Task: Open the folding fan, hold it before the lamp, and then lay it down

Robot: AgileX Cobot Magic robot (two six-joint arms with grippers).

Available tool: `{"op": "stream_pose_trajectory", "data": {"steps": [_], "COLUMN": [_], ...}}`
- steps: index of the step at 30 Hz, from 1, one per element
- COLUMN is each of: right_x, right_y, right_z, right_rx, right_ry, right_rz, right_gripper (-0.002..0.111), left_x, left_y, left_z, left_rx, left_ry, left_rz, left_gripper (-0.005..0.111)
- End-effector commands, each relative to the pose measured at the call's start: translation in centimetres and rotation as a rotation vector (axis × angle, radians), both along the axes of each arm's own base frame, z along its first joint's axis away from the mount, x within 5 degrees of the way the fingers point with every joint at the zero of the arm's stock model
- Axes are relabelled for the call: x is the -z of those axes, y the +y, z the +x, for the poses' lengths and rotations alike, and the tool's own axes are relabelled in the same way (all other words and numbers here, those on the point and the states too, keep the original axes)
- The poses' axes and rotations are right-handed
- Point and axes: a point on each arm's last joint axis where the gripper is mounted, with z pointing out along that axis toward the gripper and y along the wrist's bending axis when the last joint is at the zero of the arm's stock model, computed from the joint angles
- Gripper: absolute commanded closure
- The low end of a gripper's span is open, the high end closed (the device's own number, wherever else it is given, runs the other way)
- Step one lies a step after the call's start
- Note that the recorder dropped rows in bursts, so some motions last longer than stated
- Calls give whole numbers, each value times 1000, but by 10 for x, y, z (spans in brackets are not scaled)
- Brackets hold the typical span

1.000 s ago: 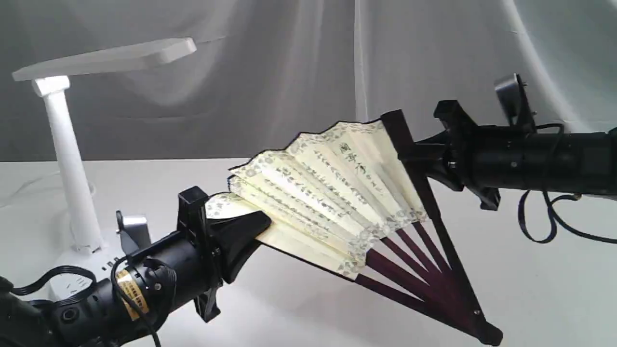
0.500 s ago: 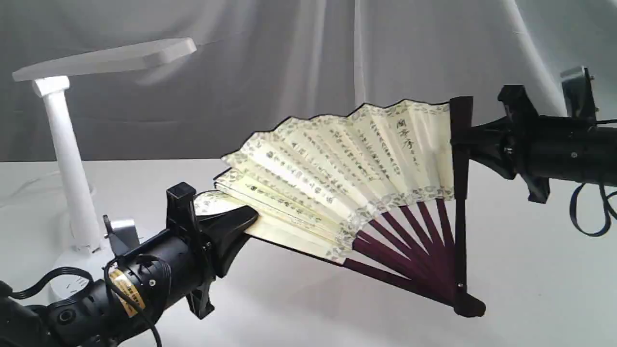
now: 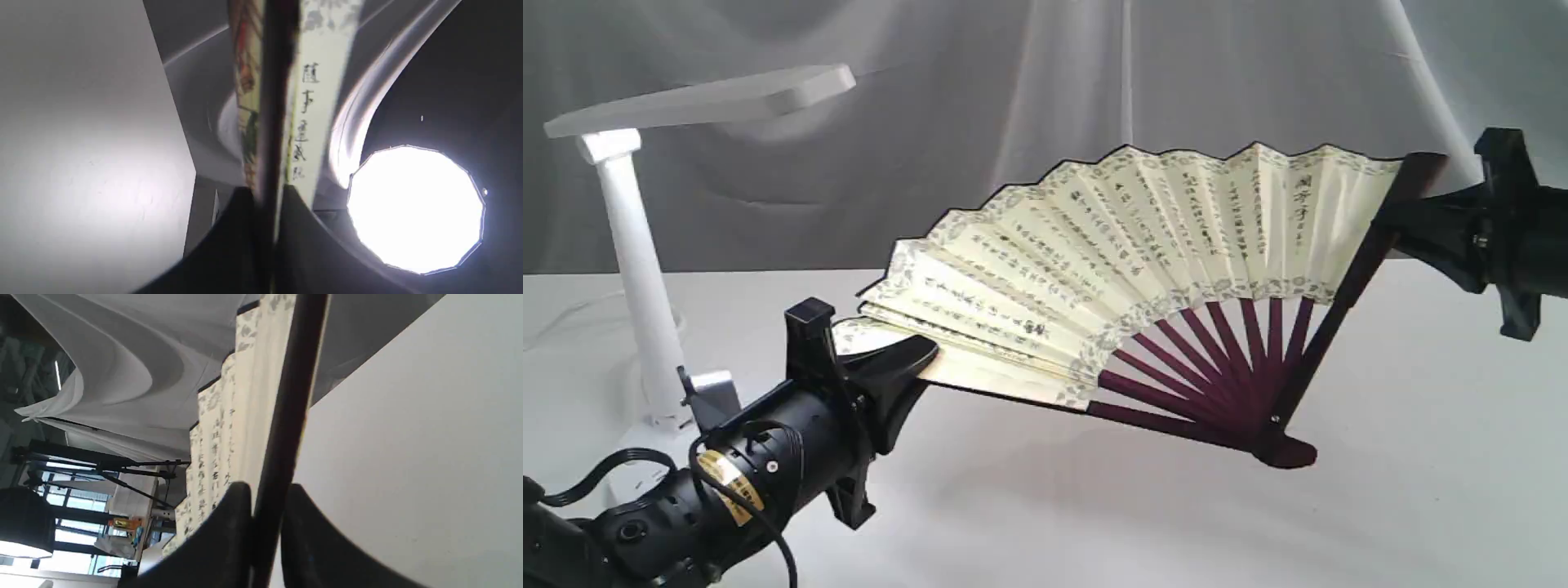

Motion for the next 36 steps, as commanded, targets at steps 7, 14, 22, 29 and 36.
{"op": "stream_pose_trajectory", "data": {"steps": [7, 14, 22, 29, 36], "right_x": [-2, -3, -3, -1, -8], "right_y": [-32, -47, -48, -47, -43], "right_z": [-9, -15, -15, -17, -18], "right_rx": [41, 60, 62, 38, 5], "right_ry": [-29, -28, -27, -17, -64], "right_rz": [-44, -35, -38, -59, 19], "right_gripper": [108, 108, 108, 108, 108], "left_x": [1, 4, 16, 11, -13], "left_y": [7, 11, 21, 21, 23], "left_z": [3, 1, -14, -16, -19], "left_rx": [-83, -118, -160, -155, -158], "left_ry": [23, 39, 111, 97, 32], "left_rz": [-28, -33, -12, -20, -51], "left_gripper": [107, 107, 107, 107, 107]}}
